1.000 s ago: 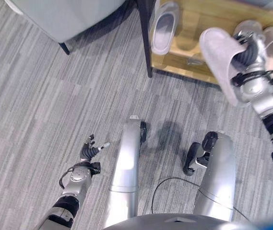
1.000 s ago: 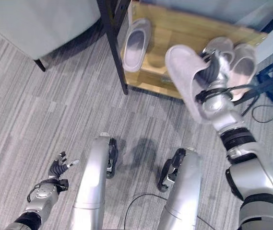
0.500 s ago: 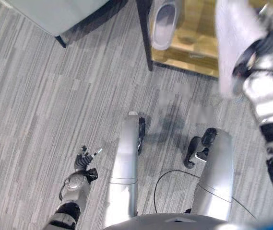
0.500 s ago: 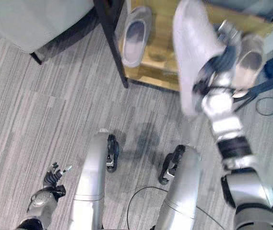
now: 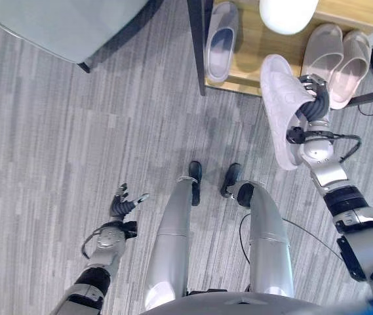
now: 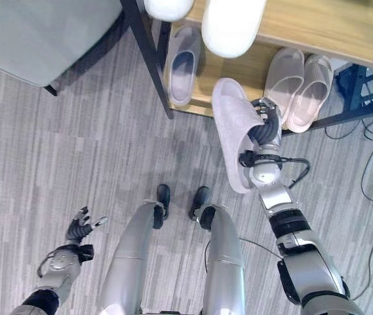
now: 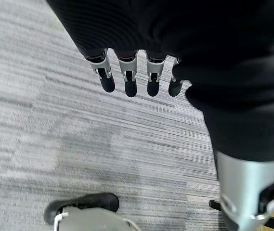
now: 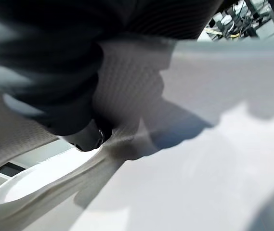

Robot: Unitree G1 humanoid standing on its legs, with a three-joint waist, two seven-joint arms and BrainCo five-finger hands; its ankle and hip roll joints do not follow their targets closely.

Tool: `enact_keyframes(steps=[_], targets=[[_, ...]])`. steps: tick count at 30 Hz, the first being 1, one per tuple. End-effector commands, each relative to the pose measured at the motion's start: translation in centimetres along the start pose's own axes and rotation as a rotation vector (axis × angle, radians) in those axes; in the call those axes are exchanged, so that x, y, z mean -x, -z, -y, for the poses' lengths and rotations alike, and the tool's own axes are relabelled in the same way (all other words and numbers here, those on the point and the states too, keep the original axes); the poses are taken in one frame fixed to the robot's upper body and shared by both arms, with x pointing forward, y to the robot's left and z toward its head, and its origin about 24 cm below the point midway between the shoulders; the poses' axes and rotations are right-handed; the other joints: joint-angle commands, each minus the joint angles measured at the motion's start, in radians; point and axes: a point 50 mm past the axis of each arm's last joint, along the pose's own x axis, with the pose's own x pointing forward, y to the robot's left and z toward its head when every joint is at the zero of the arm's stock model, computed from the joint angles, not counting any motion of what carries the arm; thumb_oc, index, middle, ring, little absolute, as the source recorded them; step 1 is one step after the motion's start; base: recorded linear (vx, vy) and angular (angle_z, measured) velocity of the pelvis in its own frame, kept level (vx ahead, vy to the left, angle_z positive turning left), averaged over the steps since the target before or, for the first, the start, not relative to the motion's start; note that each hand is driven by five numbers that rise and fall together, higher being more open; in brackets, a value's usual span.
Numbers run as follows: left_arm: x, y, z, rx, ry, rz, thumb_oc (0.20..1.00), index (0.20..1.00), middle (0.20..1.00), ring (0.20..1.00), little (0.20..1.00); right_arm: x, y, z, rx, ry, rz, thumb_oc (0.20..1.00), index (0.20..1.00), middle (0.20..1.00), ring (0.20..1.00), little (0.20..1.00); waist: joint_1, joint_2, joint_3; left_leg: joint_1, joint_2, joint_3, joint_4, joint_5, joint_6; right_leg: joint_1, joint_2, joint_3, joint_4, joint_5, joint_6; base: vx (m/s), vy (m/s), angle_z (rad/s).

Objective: Arrange the slippers neatly on the shoe rack.

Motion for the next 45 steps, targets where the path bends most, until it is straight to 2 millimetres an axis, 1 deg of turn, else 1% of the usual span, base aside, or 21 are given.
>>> enact_keyframes(steps=[1,2,3,4,5,6,7,8,9,11,12,15,18,19,22,25,27,30,34,41,45], targets=[[0.4,0.9,-0.4,-0.099,0.011,-0.016,1.000,1.000,1.000,1.000,1.000,0.2,-0.8,1.6,-0.015,0.052,0.076,0.200,0.200,0.200,0.200,0.200,0.004,0.018,-0.035,-0.094,0.054,-0.057,0.169,-0.092,-0.063,-0.049,-0.057,0.042,-0.034,0.050,0.100,0.05,-0.205,0.37],[0.3,0.5,-0.2,-0.115,0.017,0.006,1.000,1.000,1.000,1.000,1.000,0.6,-0.3,1.7,-0.035,0.059,0.054,0.200,0.200,0.200,0.200,0.200,0.003,0.034,-0.035,-0.134,0.092,-0.057,0.215,0.003,-0.099,-0.037,-0.050,0.028,-0.053,0.023,0.072,0.05,-0.195,0.27],[0.3,0.3,-0.4,-0.107,0.008,0.021,1.000,1.000,1.000,1.000,1.000,0.7,-0.3,1.7,-0.037,0.061,0.056,0.200,0.200,0.200,0.200,0.200,0.004,0.037,-0.036,-0.140,0.104,-0.060,0.198,0.025,-0.108,-0.027,-0.043,0.025,-0.062,0.015,0.064,0.10,-0.118,0.26],[-0.1,-0.8,-0.3,-0.084,0.011,0.055,1.000,1.000,1.000,1.000,1.000,0.3,-0.5,2.6,-0.025,0.092,0.070,0.200,0.200,0.200,0.200,0.200,0.006,0.040,-0.031,-0.145,0.120,-0.059,0.037,0.049,-0.127,-0.015,-0.047,0.028,-0.087,0.015,0.073,0.11,0.048,0.31],[-0.6,-2.0,-0.6,-0.088,0.005,0.093,1.000,1.000,1.000,1.000,1.000,-0.7,-1.3,3.2,-0.020,0.122,0.095,0.200,0.200,0.200,0.200,0.200,0.019,0.032,-0.020,-0.142,0.134,-0.078,-0.111,0.141,-0.147,-0.010,-0.052,0.037,-0.088,0.020,0.081,0.16,0.088,0.49],[-0.7,-2.1,-1.0,-0.105,-0.015,0.097,1.000,1.000,1.000,1.000,1.000,-1.3,-1.0,4.2,0.017,0.163,0.088,0.200,0.200,0.200,0.200,0.200,0.047,0.024,-0.017,-0.139,0.168,-0.107,-0.239,0.198,-0.147,-0.004,-0.060,0.035,-0.109,0.017,0.090,0.17,0.198,0.31],[-1.2,-3.4,-0.8,-0.106,-0.021,0.139,1.000,1.000,1.000,1.000,1.000,-2.1,-3.1,3.1,-0.032,0.143,0.151,0.200,0.200,0.200,0.200,0.200,0.044,0.018,0.010,-0.111,0.144,-0.150,-0.305,0.207,-0.138,-0.015,-0.059,0.064,-0.072,0.011,0.097,0.24,0.248,0.05],[-1.9,-4.6,-1.0,-0.128,-0.031,0.171,1.000,1.000,1.000,1.000,1.000,-2.5,-3.9,3.0,-0.040,0.138,0.181,0.200,0.200,0.200,0.200,0.200,0.030,0.011,0.014,-0.137,0.128,-0.141,-0.248,0.188,-0.142,-0.025,-0.074,0.072,-0.051,0.007,0.097,0.24,0.299,-0.42],[-1.9,-4.7,-1.1,-0.134,-0.029,0.175,1.000,1.000,1.000,1.000,1.000,-2.4,-4.1,3.1,-0.030,0.134,0.196,0.200,0.200,0.200,0.200,0.200,0.025,0.011,0.003,-0.168,0.114,-0.134,-0.222,0.172,-0.133,-0.048,-0.076,0.085,-0.041,0.004,0.096,0.25,0.223,-0.64],[-2.0,-4.7,-1.4,-0.148,-0.039,0.171,1.000,1.000,1.000,1.000,1.000,-2.7,-4.4,3.5,-0.024,0.143,0.209,0.200,0.200,0.200,0.200,0.200,0.018,0.007,-0.035,-0.230,0.095,-0.119,-0.163,0.148,-0.115,-0.111,-0.082,0.114,0.000,-0.002,0.087,0.27,0.208,-0.49],[-2.1,-4.6,-1.7,-0.175,-0.047,0.163,1.000,1.000,1.000,1.000,1.000,-3.2,-5.0,3.8,-0.023,0.149,0.225,0.200,0.200,0.200,0.200,0.200,0.017,0.005,-0.061,-0.258,0.089,-0.107,-0.125,0.119,-0.104,-0.133,-0.092,0.131,0.020,-0.013,0.082,0.28,0.256,-0.20],[-2.1,-4.0,-2.0,-0.167,-0.074,0.137,1.000,1.000,1.000,1.000,1.000,-4.3,-5.8,4.0,-0.014,0.158,0.237,0.200,0.200,0.200,0.200,0.200,0.022,0.000,-0.074,-0.288,0.077,-0.086,-0.035,0.051,-0.072,-0.167,-0.103,0.164,0.070,-0.034,0.082,0.26,0.261,-0.32],[-2.0,-4.0,-1.8,-0.129,-0.084,0.139,1.000,1.000,1.000,1.000,1.000,-4.7,-6.2,4.0,-0.019,0.183,0.238,0.200,0.200,0.200,0.200,0.200,0.025,0.001,-0.062,-0.279,0.071,-0.071,0.010,-0.003,-0.052,-0.166,-0.111,0.163,0.083,-0.031,0.090,0.13,0.182,-0.30],[-1.9,-4.3,-1.8,-0.114,-0.080,0.160,1.000,1.000,1.000,1.000,1.000,-5.8,-7.3,4.5,0.001,0.211,0.264,0.200,0.200,0.200,0.200,0.200,0.037,0.002,-0.053,-0.298,0.069,-0.064,0.057,-0.018,-0.042,-0.194,-0.131,0.147,0.120,-0.002,0.106,0.09,0.192,-0.10],[-1.6,-4.3,-1.5,-0.096,-0.047,0.167,1.000,1.000,1.000,1.000,1.000,-7.1,-8.3,5.7,0.043,0.248,0.274,0.200,0.200,0.200,0.200,0.200,0.049,0.007,-0.068,-0.351,0.078,-0.057,0.118,-0.039,-0.041,-0.226,-0.164,0.117,0.152,-0.013,0.111,0.10,0.067,-0.26],[-1.2,-5.0,-1.1,-0.084,-0.005,0.212,1.000,1.000,1.000,1.000,1.000,-8.5,-8.3,8.4,0.147,0.332,0.239,0.200,0.200,0.200,0.200,0.200,0.045,0.024,-0.100,-0.450,0.061,-0.074,0.237,-0.069,-0.033,-0.340,-0.170,0.160,0.276,-0.076,0.077,0.14,0.017,0.01],[-1.1,-5.2,-1.1,-0.092,-0.001,0.229,1.000,1.000,1.000,1.000,1.000,-8.9,-8.6,9.3,0.175,0.372,0.239,0.200,0.200,0.200,0.200,0.200,0.048,0.026,-0.119,-0.487,0.053,-0.071,0.274,-0.088,-0.028,-0.384,-0.172,0.172,0.320,-0.108,0.057,0.10,-0.020,0.19],[-0.8,-5.5,-1.5,-0.096,-0.005,0.249,1.000,1.000,1.000,1.000,1.000,-10.2,-10.7,11.3,0.202,0.471,0.258,0.200,0.200,0.200,0.200,0.200,0.069,0.025,-0.143,-0.558,0.046,-0.078,0.367,-0.122,-0.021,-0.475,-0.181,0.205,0.440,-0.171,0.021,0.12,-0.026,0.04],[-0.6,-5.2,-1.5,-0.099,0.000,0.241,1.000,1.000,1.000,1.000,1.000,-10.4,-11.7,11.6,0.198,0.492,0.297,0.200,0.200,0.200,0.200,0.200,0.071,0.019,-0.110,-0.560,0.033,-0.072,0.459,-0.161,-0.022,-0.497,-0.184,0.236,0.554,-0.212,0.001,0.09,-0.066,0.08],[-0.5,-5.4,-2.4,-0.107,0.009,0.237,1.000,1.000,1.000,1.000,1.000,-11.9,-16.7,11.7,0.204,0.478,0.399,0.200,0.200,0.200,0.200,0.200,0.088,0.002,-0.056,-0.560,0.029,-0.067,0.586,-0.224,-0.017,-0.530,-0.189,0.284,0.698,-0.270,-0.032,0.06,-0.051,0.02],[-0.3,-5.3,-3.2,-0.120,0.011,0.228,1.000,1.000,1.000,1.000,1.000,-12.8,-18.2,10.8,0.239,0.413,0.395,0.200,0.200,0.200,0.200,0.200,0.092,-0.008,-0.028,-0.560,0.044,-0.058,0.692,-0.272,-0.017,-0.549,-0.188,0.319,0.797,-0.300,-0.051,0.09,-0.038,0.02]])
